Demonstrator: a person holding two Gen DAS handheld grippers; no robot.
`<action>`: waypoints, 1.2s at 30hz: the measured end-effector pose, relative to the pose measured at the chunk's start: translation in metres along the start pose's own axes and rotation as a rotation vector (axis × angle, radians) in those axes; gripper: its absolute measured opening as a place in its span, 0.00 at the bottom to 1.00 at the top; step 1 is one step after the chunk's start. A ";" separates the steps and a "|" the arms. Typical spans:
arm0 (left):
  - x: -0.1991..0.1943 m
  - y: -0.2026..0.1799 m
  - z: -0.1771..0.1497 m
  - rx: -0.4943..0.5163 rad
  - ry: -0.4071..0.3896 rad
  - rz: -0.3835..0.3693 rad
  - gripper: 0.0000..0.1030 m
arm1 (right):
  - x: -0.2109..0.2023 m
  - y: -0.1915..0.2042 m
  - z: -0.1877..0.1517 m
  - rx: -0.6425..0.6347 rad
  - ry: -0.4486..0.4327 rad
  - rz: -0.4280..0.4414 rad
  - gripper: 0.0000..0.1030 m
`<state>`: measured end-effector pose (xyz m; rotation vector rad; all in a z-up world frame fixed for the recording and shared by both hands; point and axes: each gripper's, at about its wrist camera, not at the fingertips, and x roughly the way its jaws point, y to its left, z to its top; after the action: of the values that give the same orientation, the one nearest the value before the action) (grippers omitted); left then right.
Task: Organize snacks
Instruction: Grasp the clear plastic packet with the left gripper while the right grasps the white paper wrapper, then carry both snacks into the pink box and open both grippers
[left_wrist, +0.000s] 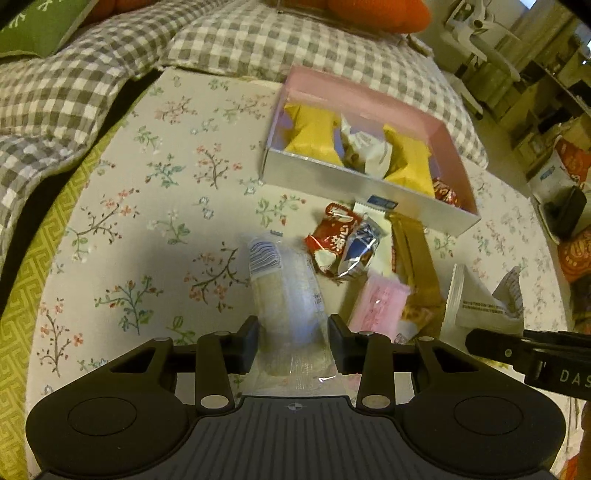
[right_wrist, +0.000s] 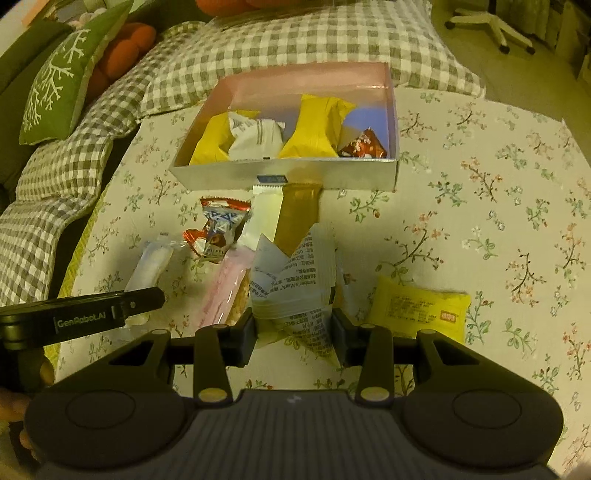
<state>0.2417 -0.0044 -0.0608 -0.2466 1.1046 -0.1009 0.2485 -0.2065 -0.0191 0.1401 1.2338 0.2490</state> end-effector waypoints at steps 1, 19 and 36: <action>-0.001 -0.001 0.001 0.004 -0.007 -0.003 0.36 | -0.002 -0.001 0.001 0.005 -0.006 0.002 0.37; -0.022 -0.003 0.045 -0.039 -0.200 -0.039 0.35 | -0.015 -0.034 0.029 0.163 -0.136 -0.002 0.37; 0.007 0.022 0.064 -0.079 -0.040 -0.164 0.55 | -0.002 -0.032 0.048 0.132 -0.175 0.044 0.37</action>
<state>0.3010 0.0248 -0.0448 -0.4082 1.0491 -0.1978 0.2970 -0.2366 -0.0097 0.2977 1.0735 0.1892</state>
